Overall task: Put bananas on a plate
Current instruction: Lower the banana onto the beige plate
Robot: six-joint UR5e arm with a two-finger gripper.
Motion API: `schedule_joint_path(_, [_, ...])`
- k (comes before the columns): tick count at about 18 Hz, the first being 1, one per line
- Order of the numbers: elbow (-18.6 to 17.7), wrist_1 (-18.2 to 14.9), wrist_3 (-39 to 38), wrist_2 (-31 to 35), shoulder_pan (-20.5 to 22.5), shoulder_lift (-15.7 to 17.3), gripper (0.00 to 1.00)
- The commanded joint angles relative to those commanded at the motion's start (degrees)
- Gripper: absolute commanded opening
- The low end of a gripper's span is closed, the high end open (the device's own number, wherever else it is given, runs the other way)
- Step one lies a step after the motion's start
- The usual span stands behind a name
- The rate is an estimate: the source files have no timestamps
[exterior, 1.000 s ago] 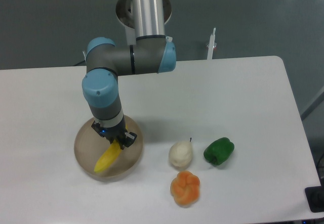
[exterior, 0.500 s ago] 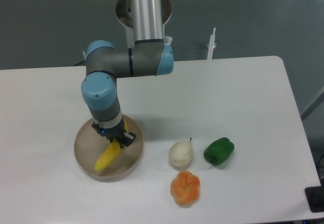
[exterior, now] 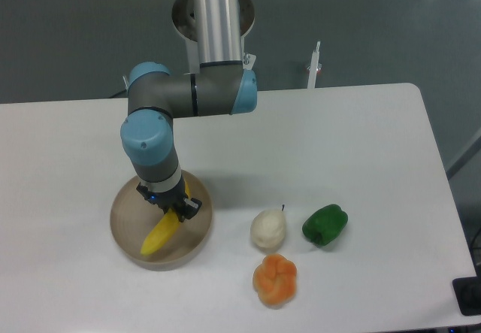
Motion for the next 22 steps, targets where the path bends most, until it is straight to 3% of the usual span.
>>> schedule_joint_path(22, [-0.26, -0.09, 0.18, 0.18, 0.0, -1.06, 0.22])
